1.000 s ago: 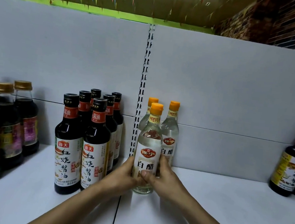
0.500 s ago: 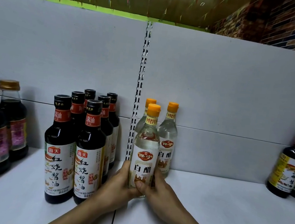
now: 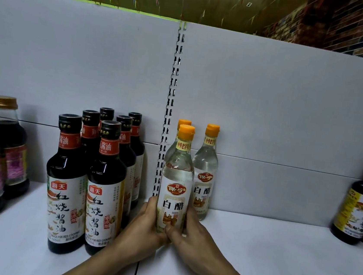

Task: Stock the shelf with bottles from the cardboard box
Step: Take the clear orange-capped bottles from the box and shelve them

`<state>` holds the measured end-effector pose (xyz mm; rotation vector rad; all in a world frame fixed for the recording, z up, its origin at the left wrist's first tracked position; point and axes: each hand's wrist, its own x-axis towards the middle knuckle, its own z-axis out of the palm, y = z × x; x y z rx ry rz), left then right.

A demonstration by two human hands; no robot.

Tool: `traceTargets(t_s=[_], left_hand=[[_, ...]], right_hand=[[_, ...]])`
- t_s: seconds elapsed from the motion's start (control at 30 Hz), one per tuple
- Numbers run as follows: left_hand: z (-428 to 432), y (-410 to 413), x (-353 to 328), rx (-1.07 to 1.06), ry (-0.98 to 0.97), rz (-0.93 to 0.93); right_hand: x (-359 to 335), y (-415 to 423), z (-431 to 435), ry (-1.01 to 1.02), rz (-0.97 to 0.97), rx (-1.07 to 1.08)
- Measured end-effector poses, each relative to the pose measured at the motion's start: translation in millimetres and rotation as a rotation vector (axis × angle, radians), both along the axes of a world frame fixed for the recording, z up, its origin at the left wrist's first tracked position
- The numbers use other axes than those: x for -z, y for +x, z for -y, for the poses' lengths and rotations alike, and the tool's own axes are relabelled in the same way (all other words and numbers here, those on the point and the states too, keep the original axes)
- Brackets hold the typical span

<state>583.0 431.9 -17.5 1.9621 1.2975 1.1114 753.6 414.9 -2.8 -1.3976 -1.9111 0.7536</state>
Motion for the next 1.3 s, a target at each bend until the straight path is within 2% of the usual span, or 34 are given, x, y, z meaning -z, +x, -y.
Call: traceTargets(t_s=[0.73, 0.93, 1.3], left_hand=[[0, 2, -6, -0.007, -0.012, 0.062], [1, 2, -6, -0.020, -0.017, 0.051], [8, 5, -10, -0.034, -0.045, 0.049]], right_hand=[[8, 3, -5, 0.180, 0.058, -0.001], [11, 2, -4, 0.195, 0.047, 0.049], [22, 1, -9, 0.202, 0.141, 0.074]])
